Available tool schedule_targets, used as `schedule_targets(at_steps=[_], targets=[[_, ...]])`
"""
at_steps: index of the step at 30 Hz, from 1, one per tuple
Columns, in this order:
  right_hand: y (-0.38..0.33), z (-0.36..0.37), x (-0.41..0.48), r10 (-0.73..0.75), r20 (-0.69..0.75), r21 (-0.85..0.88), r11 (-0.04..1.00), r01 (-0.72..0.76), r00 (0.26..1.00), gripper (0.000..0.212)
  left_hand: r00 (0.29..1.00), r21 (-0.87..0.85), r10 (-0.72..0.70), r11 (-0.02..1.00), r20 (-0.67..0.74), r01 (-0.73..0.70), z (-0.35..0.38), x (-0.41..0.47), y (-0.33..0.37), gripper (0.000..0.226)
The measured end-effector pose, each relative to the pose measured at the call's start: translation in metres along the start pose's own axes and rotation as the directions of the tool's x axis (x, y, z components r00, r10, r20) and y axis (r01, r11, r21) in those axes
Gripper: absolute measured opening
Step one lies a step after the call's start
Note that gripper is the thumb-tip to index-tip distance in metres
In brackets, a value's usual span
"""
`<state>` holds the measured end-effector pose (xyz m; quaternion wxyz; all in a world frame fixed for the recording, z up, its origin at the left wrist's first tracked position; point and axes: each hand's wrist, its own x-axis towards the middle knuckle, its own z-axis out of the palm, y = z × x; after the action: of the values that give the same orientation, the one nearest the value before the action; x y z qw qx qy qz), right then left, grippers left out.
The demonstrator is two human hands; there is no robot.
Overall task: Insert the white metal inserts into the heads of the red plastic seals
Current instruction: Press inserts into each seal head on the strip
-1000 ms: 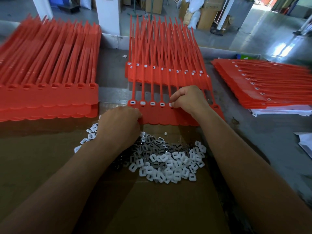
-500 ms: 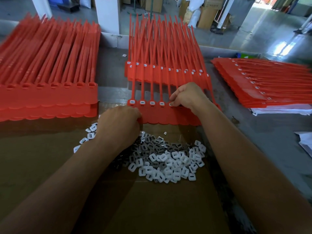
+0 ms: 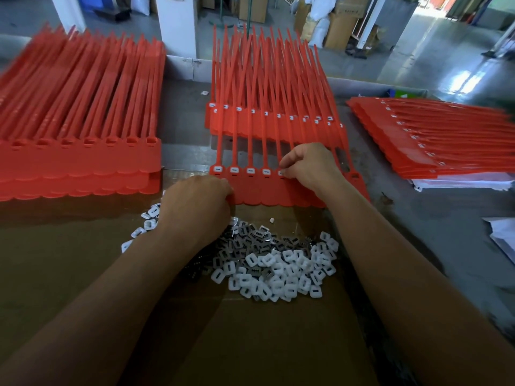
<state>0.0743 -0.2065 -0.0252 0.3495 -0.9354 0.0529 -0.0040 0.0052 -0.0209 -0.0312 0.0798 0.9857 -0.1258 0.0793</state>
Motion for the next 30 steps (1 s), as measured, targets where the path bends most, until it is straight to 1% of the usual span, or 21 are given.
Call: schedule_targets(at_steps=[2,6,8,11,13,17,20,23,26,28,30], targets=[[0.000,-0.001,-0.005,-0.043,0.012,0.013,0.999,0.043,0.999,0.023,1.000,-0.002,0.000,1.000,0.005,0.000,0.000,0.000,0.000,0.031],[0.000,-0.009,-0.030,-0.194,0.015,0.026,0.981,0.194,0.981,0.012,1.000,-0.004,-0.010,1.000,0.015,0.010,0.000,0.000,0.000,0.031],[-0.001,-0.015,-0.046,-0.238,0.071,0.056,0.970,0.235,0.969,0.011,0.999,-0.016,-0.029,0.999,0.024,0.029,0.001,0.000,0.000,0.032],[-0.007,-0.021,-0.065,-0.288,0.209,0.052,0.958,0.284,0.934,0.016,0.999,-0.022,-0.046,0.999,0.028,0.046,0.000,0.001,0.000,0.033],[-0.010,-0.021,-0.073,-0.306,0.292,0.060,0.952,0.302,0.906,0.016,0.999,-0.017,-0.041,0.999,0.028,0.041,0.000,0.000,0.001,0.033],[-0.010,-0.019,-0.085,-0.325,0.399,0.120,0.946,0.302,0.857,0.015,0.999,-0.027,-0.045,0.999,0.029,0.046,-0.001,0.000,0.000,0.033],[-0.010,-0.022,-0.091,-0.357,0.474,0.148,0.933,0.327,0.805,0.017,0.998,-0.028,-0.047,0.998,0.030,0.048,-0.001,0.000,0.000,0.034],[-0.012,-0.026,-0.095,-0.356,0.566,0.167,0.933,0.319,0.744,0.019,0.999,-0.030,-0.041,0.999,0.032,0.042,0.000,0.000,-0.001,0.033],[-0.014,-0.024,-0.097,-0.327,0.653,0.111,0.933,0.341,0.683,0.023,0.999,-0.029,-0.041,0.999,0.025,0.042,0.000,0.000,-0.001,0.033],[-0.015,-0.023,-0.097,-0.311,0.675,0.071,0.930,0.360,0.670,0.024,0.999,-0.026,-0.042,0.999,0.025,0.043,0.000,0.000,-0.001,0.033],[-0.016,-0.021,-0.097,-0.302,0.676,0.049,0.929,0.368,0.672,0.022,0.999,-0.029,-0.042,0.999,0.029,0.043,0.000,0.001,-0.001,0.033]])
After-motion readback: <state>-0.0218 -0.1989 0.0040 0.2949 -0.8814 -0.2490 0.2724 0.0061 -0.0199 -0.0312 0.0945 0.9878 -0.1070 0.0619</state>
